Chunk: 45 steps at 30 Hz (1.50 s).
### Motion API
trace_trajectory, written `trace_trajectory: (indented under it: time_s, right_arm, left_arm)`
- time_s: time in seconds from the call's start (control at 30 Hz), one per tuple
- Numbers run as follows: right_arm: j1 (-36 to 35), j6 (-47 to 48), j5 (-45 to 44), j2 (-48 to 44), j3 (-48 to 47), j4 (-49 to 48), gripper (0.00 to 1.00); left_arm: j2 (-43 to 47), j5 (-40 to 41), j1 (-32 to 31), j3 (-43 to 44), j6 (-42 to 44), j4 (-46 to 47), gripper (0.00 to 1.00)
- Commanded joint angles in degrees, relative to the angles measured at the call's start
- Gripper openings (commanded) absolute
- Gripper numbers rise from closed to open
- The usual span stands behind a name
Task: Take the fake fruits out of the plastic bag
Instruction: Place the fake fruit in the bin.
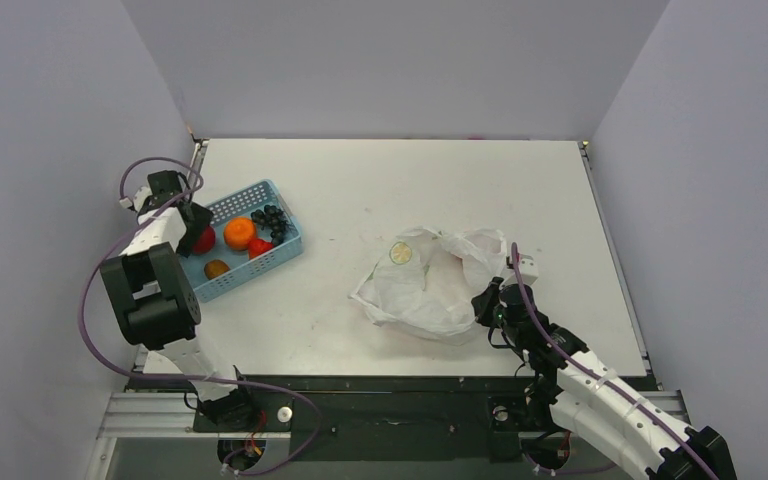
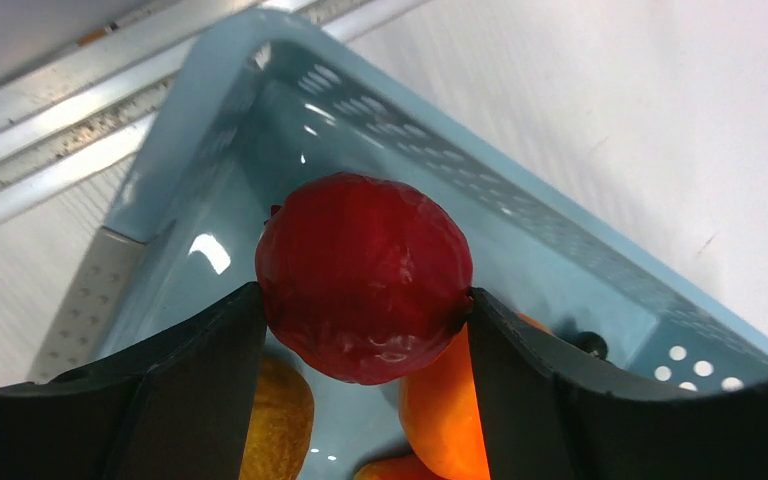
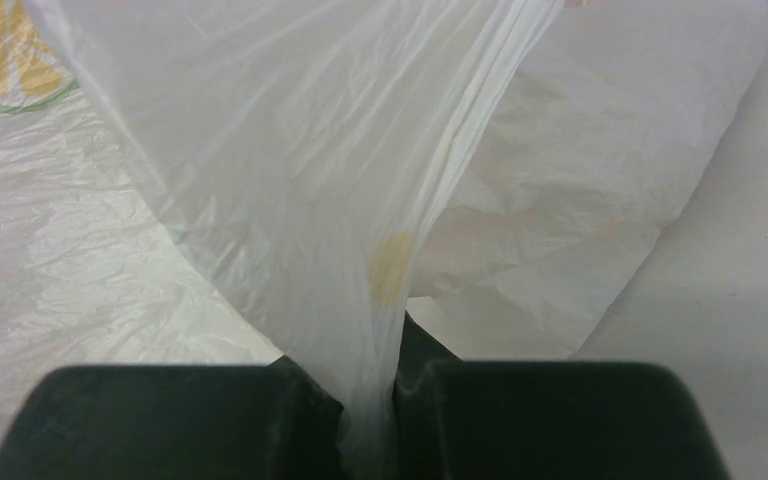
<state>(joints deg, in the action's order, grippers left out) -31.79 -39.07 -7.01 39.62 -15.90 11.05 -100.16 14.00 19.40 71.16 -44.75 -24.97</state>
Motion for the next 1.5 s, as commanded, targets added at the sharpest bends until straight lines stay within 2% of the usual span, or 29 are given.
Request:
trace_trajectory:
  time_s: [0.0, 0.13, 0.27, 0.5, 0.77, 0.9, 1.23, 1.47]
  right_arm:
    - [0.21, 0.32, -0.84, -0.82, -0.36, -1.74, 0.0]
    - [0.22, 0.39, -0.53, -0.91, -0.31, -1.88, 0.0]
    - [0.24, 0.49, -0.38, -0.4, -0.41, -1.91, 0.0]
    - [0.22, 0.4, -0.48, -1.17, -0.12, -1.82, 0.0]
    - [0.17, 0.49, -0.19, -1.2, -0.09, -2.11, 0.0]
    - [0.16, 0.55, -0.06, -1.53, -0.04, -2.04, 0.0]
    - [0.22, 0.58, -0.02, -1.19, -0.17, -2.16, 0.0]
    - [0.19, 0.58, 0.02, -2.38, 0.3, -2.2, 0.0]
  left_arm:
    - [-1.69, -2.55, -0.46, 1.33, -2.32, -0.4, 0.0]
    - [-2.0, -3.38, -0.51, 0.48, -3.74, -0.82, 0.19]
    - [-1.45, -4.5, 0.14, -0.87, -4.62, -0.17, 0.46]
    - [-0.38, -12.29, 2.29, -5.16, -4.51, 6.34, 0.57]
    - [3.96, -14.0, 2.42, -7.07, -0.77, 10.84, 0.82]
    - [5.6, -16.11, 2.56, -8.68, -0.79, 12.62, 0.85]
    - [9.32, -18.01, 2.75, -11.45, -0.25, 16.72, 0.86]
    - [18.4, -15.75, 0.55, -14.64, 5.28, 23.31, 0.86]
